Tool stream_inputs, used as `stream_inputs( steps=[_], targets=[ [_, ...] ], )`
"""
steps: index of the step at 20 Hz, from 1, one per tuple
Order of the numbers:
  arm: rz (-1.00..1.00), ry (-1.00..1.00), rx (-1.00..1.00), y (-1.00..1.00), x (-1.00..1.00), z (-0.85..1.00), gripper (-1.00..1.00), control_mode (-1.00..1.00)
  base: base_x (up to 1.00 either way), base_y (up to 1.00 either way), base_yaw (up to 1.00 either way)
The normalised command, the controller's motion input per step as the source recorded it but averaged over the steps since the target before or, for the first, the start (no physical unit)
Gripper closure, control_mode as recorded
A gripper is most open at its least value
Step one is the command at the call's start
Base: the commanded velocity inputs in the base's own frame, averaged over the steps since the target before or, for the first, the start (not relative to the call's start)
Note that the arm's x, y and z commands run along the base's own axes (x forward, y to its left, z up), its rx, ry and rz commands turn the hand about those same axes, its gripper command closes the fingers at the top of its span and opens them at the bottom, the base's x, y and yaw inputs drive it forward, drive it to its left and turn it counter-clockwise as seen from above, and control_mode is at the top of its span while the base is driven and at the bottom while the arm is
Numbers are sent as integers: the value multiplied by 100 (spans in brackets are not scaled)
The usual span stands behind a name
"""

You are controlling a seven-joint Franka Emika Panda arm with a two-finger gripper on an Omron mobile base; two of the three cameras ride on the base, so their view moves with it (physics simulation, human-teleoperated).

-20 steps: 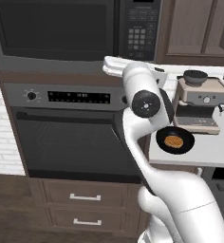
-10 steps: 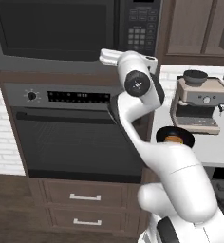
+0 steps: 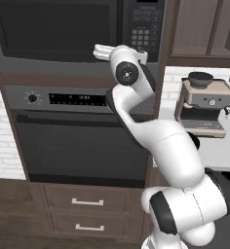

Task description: Open the microwave, place the bowl with waffle inside the microwave, then close the microwave door and turn it on.

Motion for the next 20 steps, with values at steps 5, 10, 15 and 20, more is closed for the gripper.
stream_inputs(
  steps=[5,10,15,20],
  targets=[
    [0,5,-2,23,66,0,-100,-100,0,0,0],
    [0,1,0,1,56,-1,-100,-100,0,0,0],
    [0,1,0,0,56,-8,-100,-100,0,0,0],
    [2,9,0,0,78,-22,100,-100,0,0,0]
  ],
)
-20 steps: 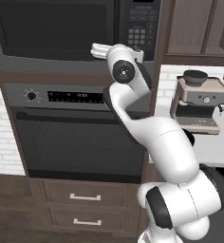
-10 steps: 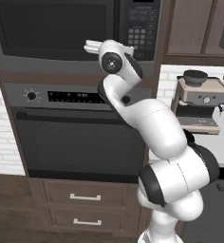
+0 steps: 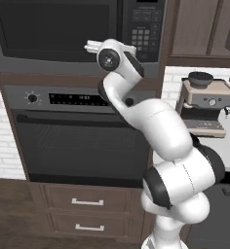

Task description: Open the microwave, place the bowl with waffle inside the microwave, then close the microwave door and turn it on.

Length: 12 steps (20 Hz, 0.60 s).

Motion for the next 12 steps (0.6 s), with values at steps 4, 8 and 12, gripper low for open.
stream_inputs(
  steps=[4,8,12],
  targets=[
    [12,2,0,21,87,-39,100,-100,0,0,0],
    [19,0,0,71,82,-51,100,-100,0,0,0],
    [20,-2,0,98,77,-58,100,-100,0,0,0]
  ],
)
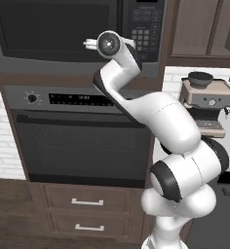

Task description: Open the microwave, place the bowl with waffle inside the microwave, then close the microwave door and turn it on.

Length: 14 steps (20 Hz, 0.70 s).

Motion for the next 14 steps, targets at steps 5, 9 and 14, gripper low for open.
stream_inputs(
  steps=[5,9,14],
  targets=[
    [23,-11,0,100,46,-69,100,-100,0,0,0],
    [20,-19,-5,100,7,-94,100,-100,0,0,0],
    [23,-17,-7,100,-4,-100,100,-100,0,0,0]
  ],
)
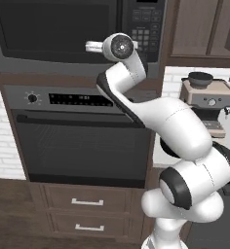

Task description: Open the microwave, place the bowl with waffle inside the microwave, then close the microwave door and turn it on.

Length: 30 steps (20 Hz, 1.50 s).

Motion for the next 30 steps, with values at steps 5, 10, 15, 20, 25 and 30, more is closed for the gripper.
stream_inputs(
  steps=[5,10,15,20,25,30],
  targets=[
    [22,2,-4,100,-2,-88,100,-100,0,0,0],
    [18,21,-10,100,-10,-50,100,-100,0,0,0],
    [11,13,-17,100,-32,-70,100,-100,0,0,0],
    [9,4,-20,100,-56,-80,100,-100,0,0,0],
    [7,4,-24,100,-72,-74,100,-100,0,0,0],
    [7,2,-26,100,-76,-78,100,-100,0,0,0]
  ],
)
